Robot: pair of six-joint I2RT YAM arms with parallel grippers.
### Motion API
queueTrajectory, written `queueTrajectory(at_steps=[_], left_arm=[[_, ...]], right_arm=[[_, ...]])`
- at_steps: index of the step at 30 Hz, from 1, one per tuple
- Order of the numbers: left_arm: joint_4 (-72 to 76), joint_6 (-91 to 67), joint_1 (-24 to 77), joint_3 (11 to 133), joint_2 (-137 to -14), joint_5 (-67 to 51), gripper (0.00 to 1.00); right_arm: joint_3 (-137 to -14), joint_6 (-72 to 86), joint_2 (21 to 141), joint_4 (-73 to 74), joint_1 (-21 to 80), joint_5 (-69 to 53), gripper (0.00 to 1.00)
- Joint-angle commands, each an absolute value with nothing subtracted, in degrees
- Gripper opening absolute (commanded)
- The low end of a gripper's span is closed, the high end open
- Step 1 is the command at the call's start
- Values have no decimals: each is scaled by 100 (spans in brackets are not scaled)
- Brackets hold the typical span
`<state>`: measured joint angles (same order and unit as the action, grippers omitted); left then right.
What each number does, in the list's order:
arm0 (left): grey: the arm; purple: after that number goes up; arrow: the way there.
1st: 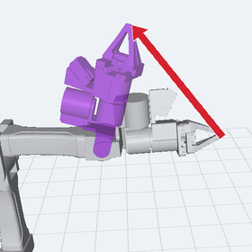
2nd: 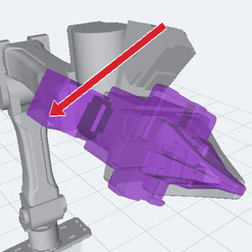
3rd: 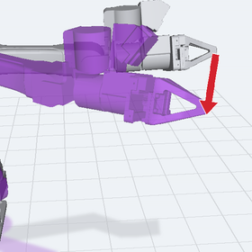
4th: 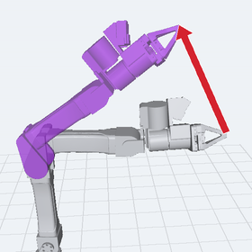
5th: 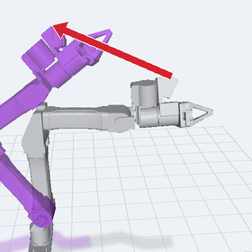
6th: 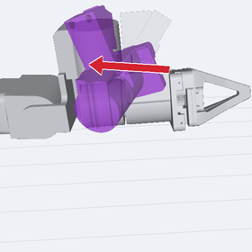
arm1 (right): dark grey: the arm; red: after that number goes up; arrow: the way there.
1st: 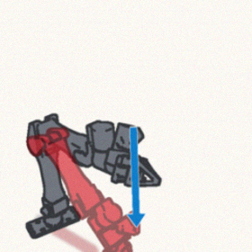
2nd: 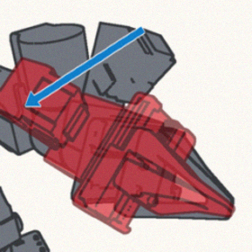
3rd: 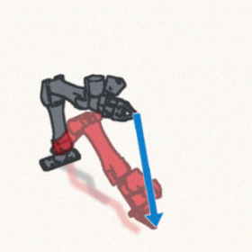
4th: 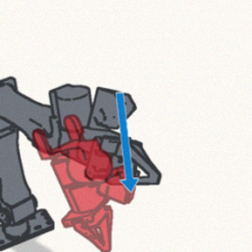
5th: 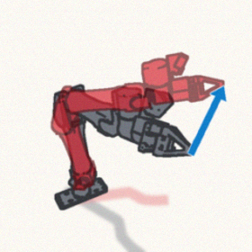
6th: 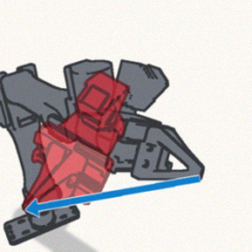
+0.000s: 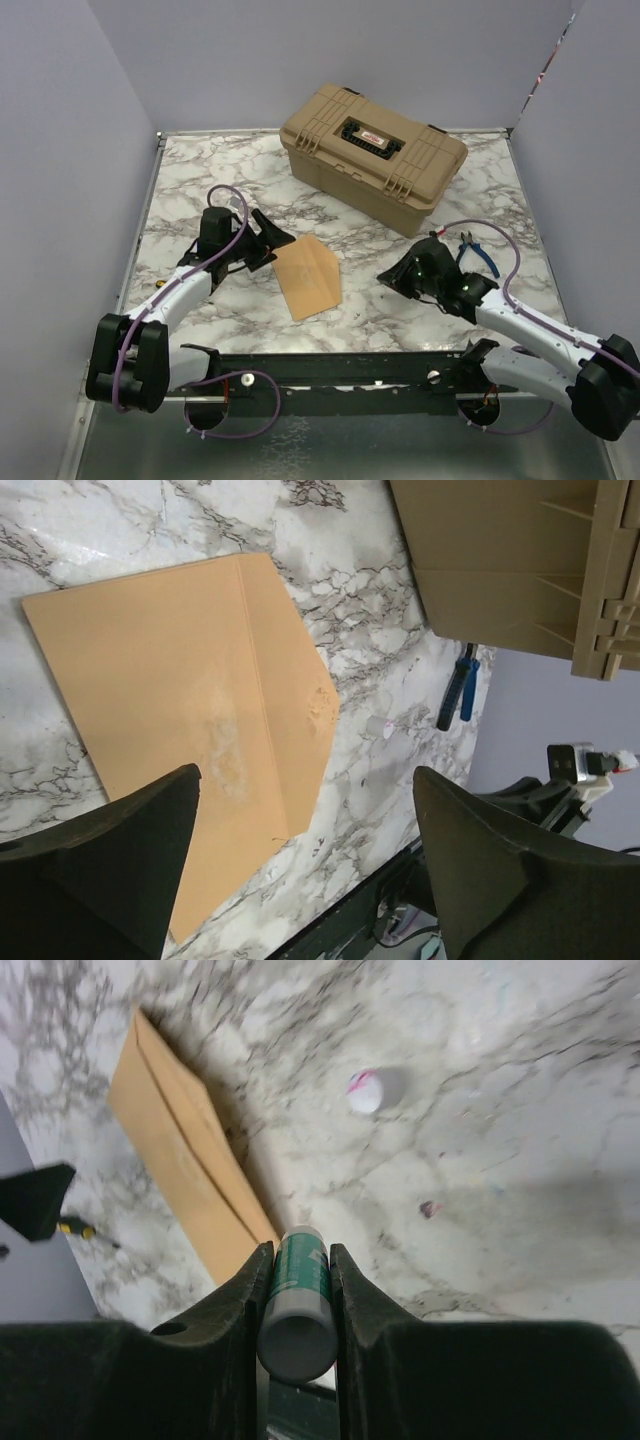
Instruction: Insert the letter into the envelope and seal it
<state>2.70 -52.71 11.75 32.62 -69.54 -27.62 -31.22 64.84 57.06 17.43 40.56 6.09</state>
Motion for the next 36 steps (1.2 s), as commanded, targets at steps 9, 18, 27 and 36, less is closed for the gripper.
queueTrajectory(at_steps=[9, 18, 27, 36], left_arm=[[-287, -4923, 1188, 3358, -6860, -2496, 99], [-308, -4952, 1190, 3312, -6863, -2496, 99], [-343, -5045, 1191, 3220, -6740, -2455, 99], [-354, -5049, 1192, 3199, -6814, -2339, 99]], right_arm=[[-2919, 6499, 7103, -755, 2031, -1513, 5], [-3139, 6676, 8197, -1644, 1788, -2000, 15], [-3368, 6321, 8620, -1370, 1783, -1672, 23], [-3359, 6417, 8834, -1197, 1777, -1537, 35]])
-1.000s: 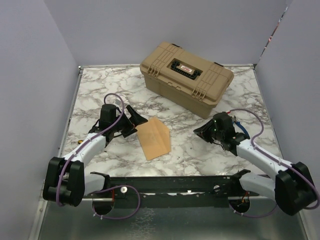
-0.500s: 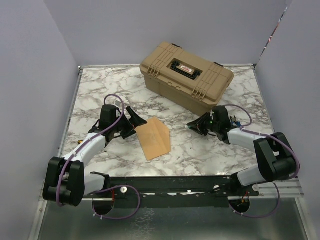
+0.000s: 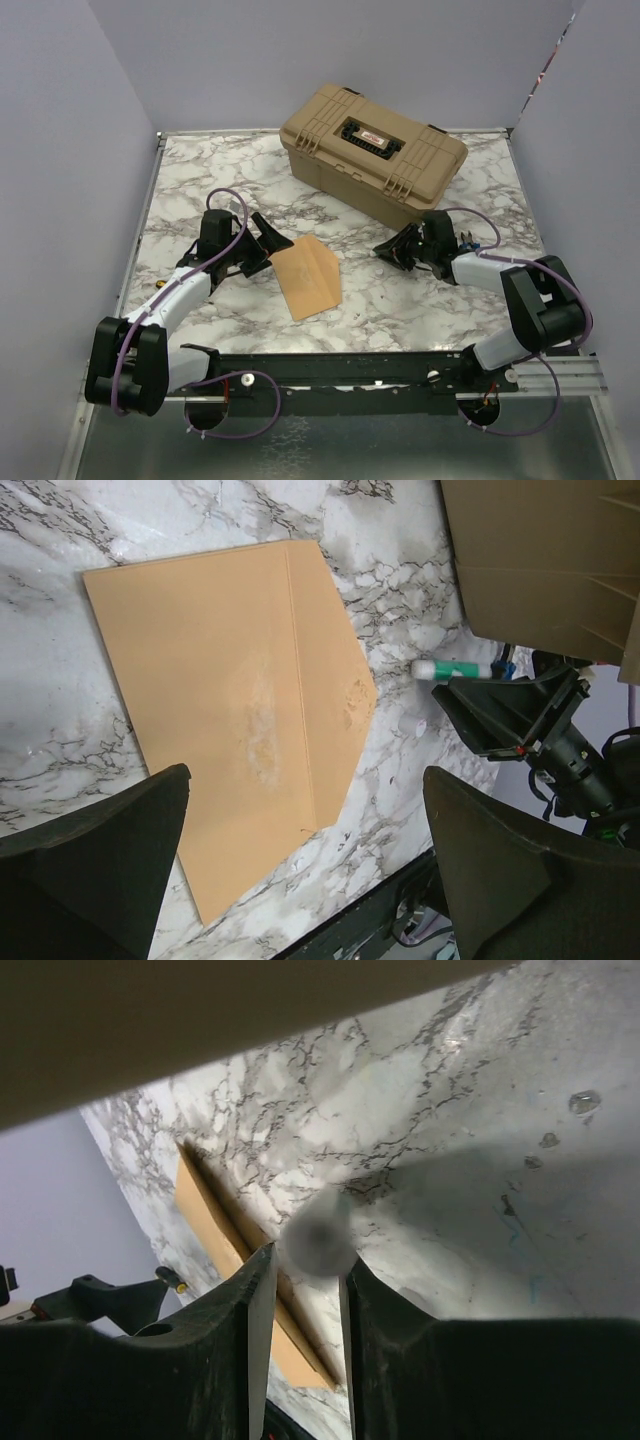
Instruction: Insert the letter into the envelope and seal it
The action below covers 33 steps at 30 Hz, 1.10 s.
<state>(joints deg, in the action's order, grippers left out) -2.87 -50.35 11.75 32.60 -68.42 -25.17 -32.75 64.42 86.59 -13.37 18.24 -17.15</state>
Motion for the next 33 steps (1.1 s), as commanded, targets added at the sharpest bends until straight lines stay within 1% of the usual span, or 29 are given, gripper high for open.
queueTrajectory(at_steps=[1, 8, 14, 16, 17, 20, 23, 27, 28, 29, 32, 33], left_arm=[[-353, -5043, 1195, 3204, -6831, -2337, 99], [-360, -5034, 1189, 3229, -6878, -2330, 99], [-358, -5002, 1193, 3280, -6864, -2376, 99], [-352, -4979, 1189, 3314, -6856, -2419, 96], [-354, -4957, 1190, 3332, -6856, -2447, 92], [-353, -4889, 1193, 3389, -6859, -2485, 73], [-331, -4816, 1208, 3427, -6896, -2495, 60], [-261, -4766, 1249, 3411, -6999, -2484, 41], [-229, -4760, 1282, 3387, -7029, -2450, 35], [-210, -4755, 1318, 3373, -7063, -2399, 26], [-192, -4740, 1492, 3316, -7165, -2123, 14], [-189, -4754, 1559, 3294, -7210, -2012, 12]], right_arm=[[-3358, 6435, 8840, -1202, 1780, -1534, 35], [-3353, 6432, 8653, -907, 1776, -1435, 40], [-3384, 6197, 7835, -174, 1779, -1208, 40], [-3354, 6075, 7456, 130, 1783, -1115, 39], [-3314, 6002, 7251, 249, 1782, -1085, 37], [-3101, 5766, 6560, 367, 1793, -1102, 23], [-3028, 5526, 6070, 395, 1941, -1063, 13], [-3239, 5159, 5882, 522, 2560, -518, 8], [-3348, 5053, 5945, 567, 2740, -327, 7], [-3464, 4956, 6058, 614, 2945, -141, 7], [-3927, 4736, 6580, 803, 3569, 506, 7], [-4142, 4676, 6798, 884, 3783, 664, 7]])
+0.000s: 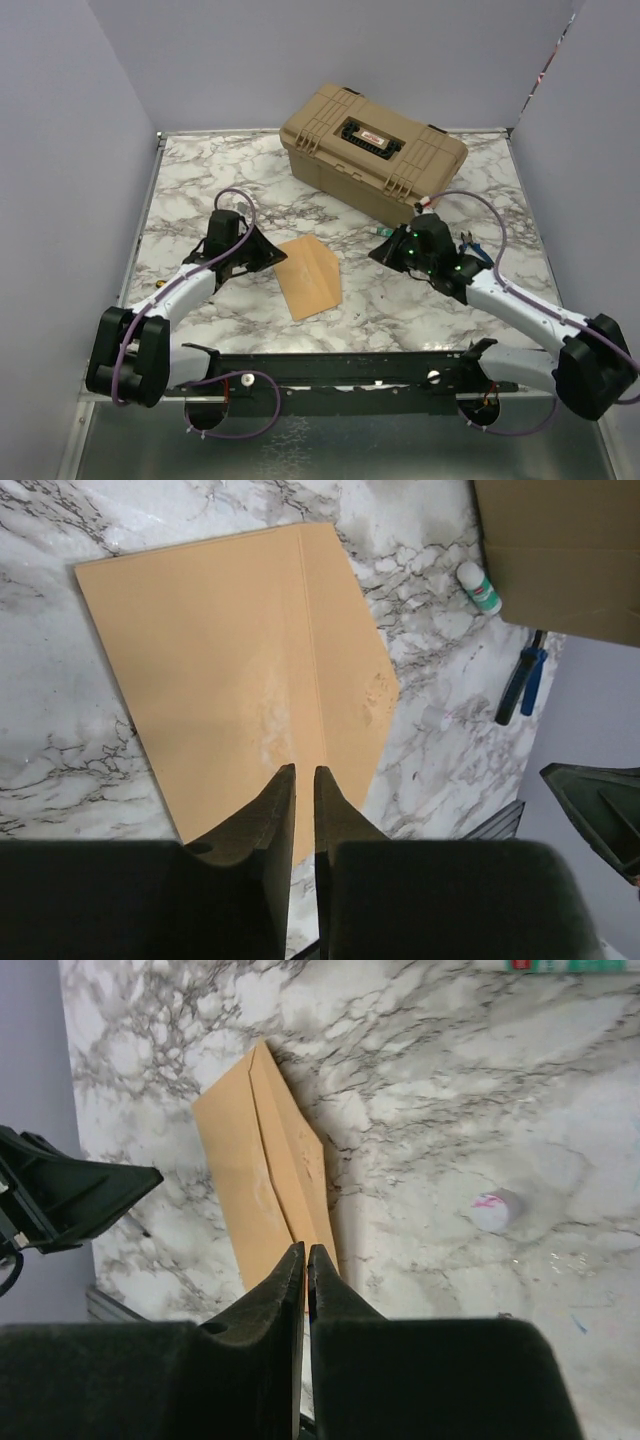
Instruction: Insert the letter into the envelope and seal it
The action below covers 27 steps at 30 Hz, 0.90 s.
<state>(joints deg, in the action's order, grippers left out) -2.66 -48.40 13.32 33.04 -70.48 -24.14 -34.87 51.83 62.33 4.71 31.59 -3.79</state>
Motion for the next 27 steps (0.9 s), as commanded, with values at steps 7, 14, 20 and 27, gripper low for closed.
queueTrajectory(at_steps=[7, 14, 20, 27], left_arm=[[-189, -4852, 2092, 3166, -7530, -1298, 0], [-287, -4682, 2195, 2986, -7895, -1016, 0], [-425, -4606, 2224, 2909, -8221, -902, 0], [-641, -4623, 2242, 2876, -8392, -750, 0]], right_arm=[[-5252, 4994, 8386, 1786, 4267, 1427, 4], [-5581, 4862, 9278, 1745, 4271, 965, 3], [-5777, 4680, 9882, 1567, 4264, 273, 3], [-5670, 4675, 10079, 1020, 4269, -717, 2]])
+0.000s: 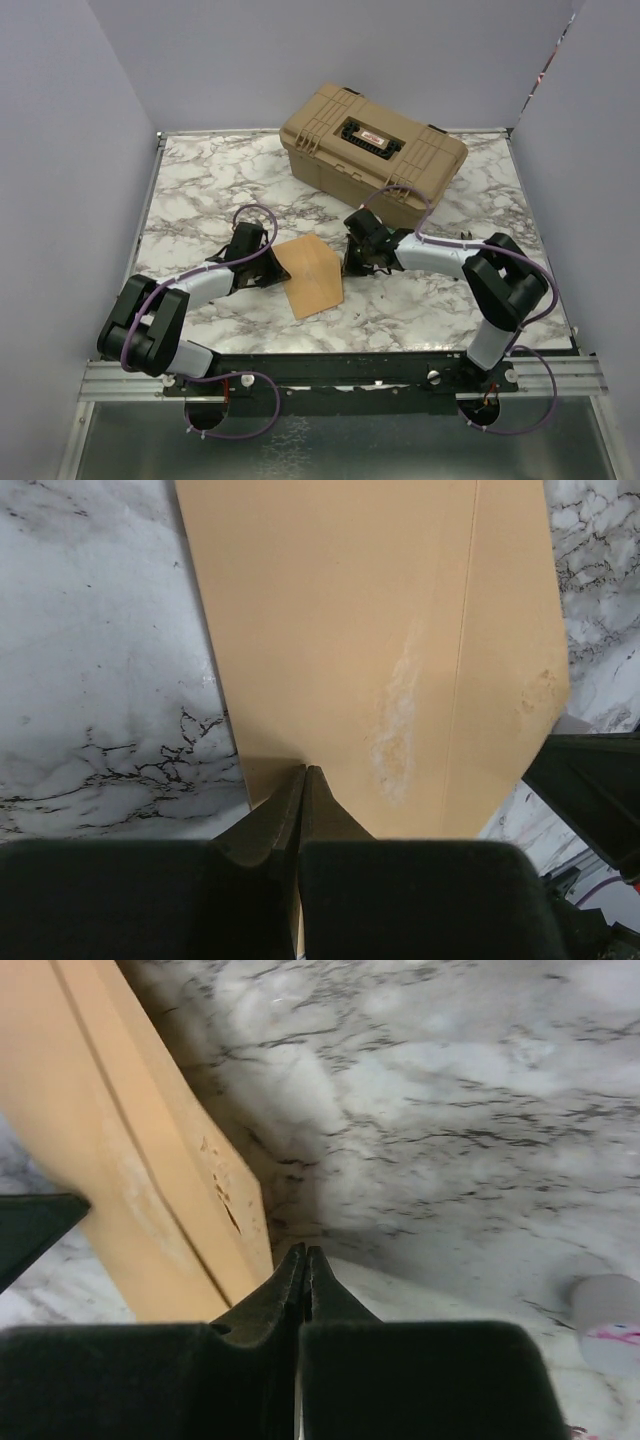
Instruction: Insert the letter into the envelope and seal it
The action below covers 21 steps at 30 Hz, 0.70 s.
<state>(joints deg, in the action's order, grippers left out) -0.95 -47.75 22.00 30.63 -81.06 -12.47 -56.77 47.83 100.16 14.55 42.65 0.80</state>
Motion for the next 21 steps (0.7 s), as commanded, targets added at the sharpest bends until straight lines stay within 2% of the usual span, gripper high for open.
queueTrajectory(at_steps=[1, 7, 21], left_arm=[[-647, -4623, 2241, 2874, -8390, -723, 0], [-665, -4639, 2241, 2874, -8400, -703, 0], [-662, -4632, 2242, 2847, -8364, -688, 0]], right_arm=[[-5611, 4661, 10057, 850, 4270, -888, 2], [-5147, 4689, 9870, -190, 4272, -1565, 3], [-5508, 4523, 10637, -274, 4295, -2075, 4]])
